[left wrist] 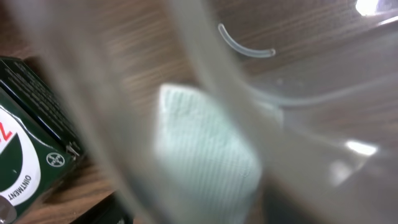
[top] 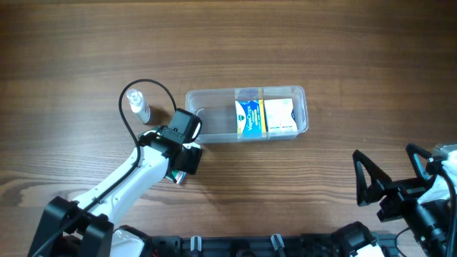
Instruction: Pack container
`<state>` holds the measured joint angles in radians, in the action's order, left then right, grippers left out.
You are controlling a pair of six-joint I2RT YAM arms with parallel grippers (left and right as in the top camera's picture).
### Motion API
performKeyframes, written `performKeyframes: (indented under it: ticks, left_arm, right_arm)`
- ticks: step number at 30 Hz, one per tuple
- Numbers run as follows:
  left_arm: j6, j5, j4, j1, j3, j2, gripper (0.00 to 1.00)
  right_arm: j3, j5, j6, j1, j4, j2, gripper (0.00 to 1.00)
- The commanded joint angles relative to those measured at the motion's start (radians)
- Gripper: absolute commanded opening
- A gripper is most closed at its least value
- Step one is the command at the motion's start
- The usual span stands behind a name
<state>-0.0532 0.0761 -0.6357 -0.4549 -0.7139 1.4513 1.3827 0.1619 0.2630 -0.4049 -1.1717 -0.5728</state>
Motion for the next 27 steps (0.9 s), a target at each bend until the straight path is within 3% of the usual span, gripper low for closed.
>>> performKeyframes:
  ticks: [1, 4, 10, 13, 14, 21, 27]
  left_arm:
    - [0.023, -0.057, -0.069, 0.006, 0.035, 0.038, 0.64]
    - [0.023, -0.057, -0.072, 0.005, 0.035, 0.038, 0.6]
    - [0.019, -0.058, -0.092, 0.005, 0.035, 0.037, 0.61]
    - [0.019, -0.066, -0.067, 0.005, 0.035, 0.037, 0.79]
    - [0.019, -0.07, -0.061, 0.005, 0.035, 0.037, 1.0]
    - [0.019, -0.087, -0.062, 0.005, 0.026, 0.016, 1.0]
    - [-0.007, -0.087, -0.157, 0.005, -0.126, -0.087, 0.73]
  right_arm:
    - [0.003, 0.014, -0.008, -0.003, 0.002, 0.001, 1.0]
    - [0.003, 0.014, -0.008, -0.003, 0.002, 0.001, 1.0]
    - [0.003, 0.014, -0.008, -0.003, 0.002, 0.001, 1.0]
    - [0.003, 0.014, -0.008, -0.003, 0.002, 0.001, 1.0]
    - [0.003, 0.014, -0.009, -0.003, 0.002, 0.001, 1.0]
    - [0.003, 0.014, -0.008, -0.003, 0.002, 0.001, 1.0]
    - [0.003, 0.014, -0.008, -0.003, 0.002, 0.001, 1.0]
